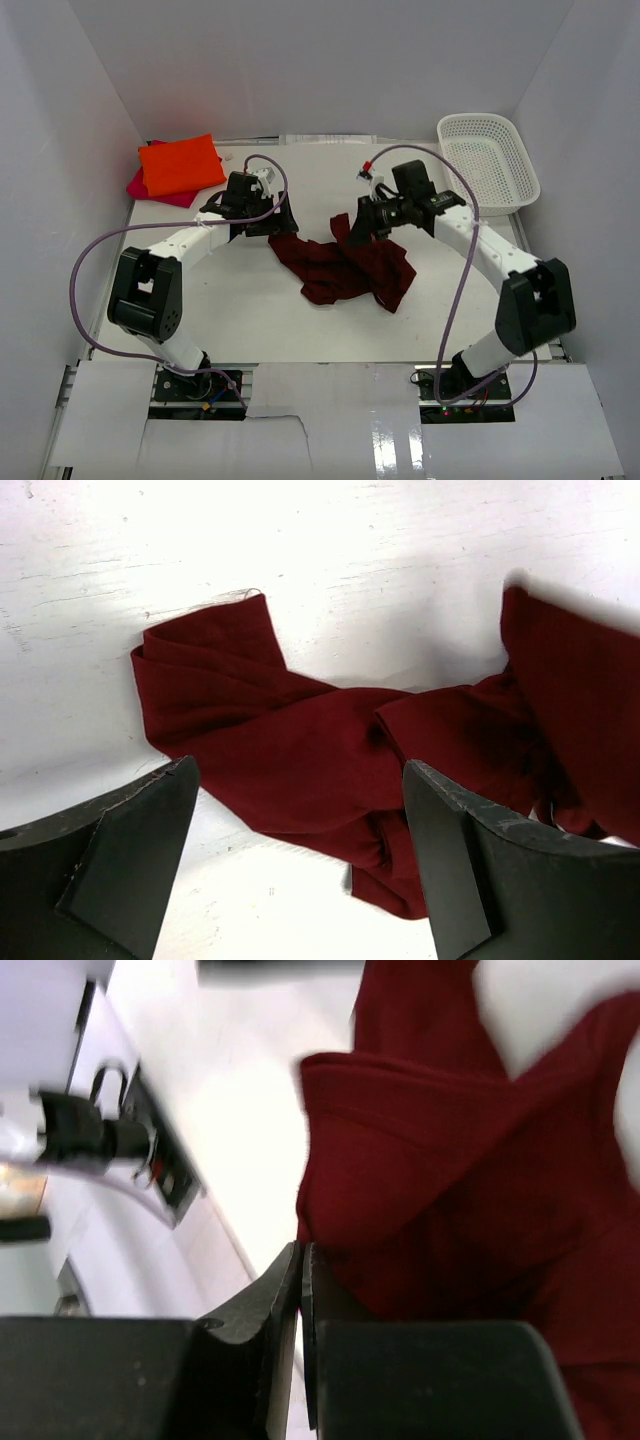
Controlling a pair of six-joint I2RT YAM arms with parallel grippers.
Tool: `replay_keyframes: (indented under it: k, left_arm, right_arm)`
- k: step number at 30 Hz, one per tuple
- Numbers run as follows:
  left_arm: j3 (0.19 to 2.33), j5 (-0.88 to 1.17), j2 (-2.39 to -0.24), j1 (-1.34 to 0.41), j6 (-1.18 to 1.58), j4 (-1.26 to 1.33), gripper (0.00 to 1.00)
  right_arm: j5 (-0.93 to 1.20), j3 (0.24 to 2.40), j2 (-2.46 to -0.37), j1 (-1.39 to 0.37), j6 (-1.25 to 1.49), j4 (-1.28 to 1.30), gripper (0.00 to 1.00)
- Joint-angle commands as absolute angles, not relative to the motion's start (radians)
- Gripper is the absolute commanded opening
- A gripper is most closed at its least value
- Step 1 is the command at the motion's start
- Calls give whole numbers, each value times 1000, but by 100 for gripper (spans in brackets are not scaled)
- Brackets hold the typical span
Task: Fold and stack the t-shirts
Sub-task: Flatten out the tshirt
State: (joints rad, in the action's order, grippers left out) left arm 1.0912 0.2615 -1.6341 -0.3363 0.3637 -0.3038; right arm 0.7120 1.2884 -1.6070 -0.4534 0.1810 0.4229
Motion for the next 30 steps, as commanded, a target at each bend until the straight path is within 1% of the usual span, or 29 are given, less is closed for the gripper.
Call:
replay_keyframes:
  k: [1, 3, 4, 5, 6, 8, 13, 14, 15, 17, 18, 19, 22, 26, 27, 28, 29, 30]
  left_arm:
    - [1123, 239, -1565, -339, 359, -311, 93]
    - [1123, 239, -1563, -336, 364, -311, 93]
    - [1123, 239, -1563, -334, 362, -313, 93]
    - [1123, 242, -1565, -333, 362, -313, 93]
    - [1124, 247, -1563, -331, 364, -311, 93]
    - [1126, 248, -1563, -330, 364, -311, 93]
    - [1121, 252, -1563, -330, 364, -313, 93]
    - [1120, 250, -1562, -330, 362, -311, 93]
    - [1118, 249, -1559, -330, 362, -311, 93]
    - [1117, 242, -1554, -330, 360, -313, 93]
    - [1117, 241, -1555, -330, 359, -311, 93]
    - [1117, 239, -1555, -330, 359, -311, 93]
    - [1117, 235, -1554, -330, 359, -313, 93]
    - [1118, 233, -1554, -328, 360, -313, 93]
    - [1120, 235, -1554, -328, 360, -313, 93]
    - [1120, 235, -1555, -327, 362, -314, 93]
    - [1121, 236, -1554, -324, 365, -314, 93]
    - [1123, 241, -1557, -324, 364, -316, 93]
  right_arm:
    - [770, 1096, -1438, -492, 169, 521, 8]
    - [628, 955, -1381, -541, 184, 554, 8]
    - [567, 919, -1343, -549, 195, 604, 8]
    - [431, 885, -1327, -551, 227, 623, 8]
    - [363, 833, -1301, -551, 248, 643, 8]
    - [296, 805, -1293, -549, 250, 646, 8]
    - [229, 853, -1327, -557, 250, 652, 8]
    - [219, 860, -1322, -560, 252, 626, 11]
    - [221, 862, -1307, -566, 252, 606, 20]
    - [235, 854, -1283, -584, 250, 543, 27]
    - [235, 848, -1255, -594, 247, 526, 36]
    - [235, 844, -1244, -613, 242, 516, 40]
    - [213, 818, -1197, -644, 229, 483, 43]
    - [187, 721, -1105, -701, 233, 427, 45]
    - [173, 704, -1062, -718, 242, 416, 48]
    - [143, 690, -1043, -754, 271, 416, 50]
    - [135, 669, -1017, -776, 290, 417, 55]
    - [133, 660, -1012, -796, 308, 426, 57]
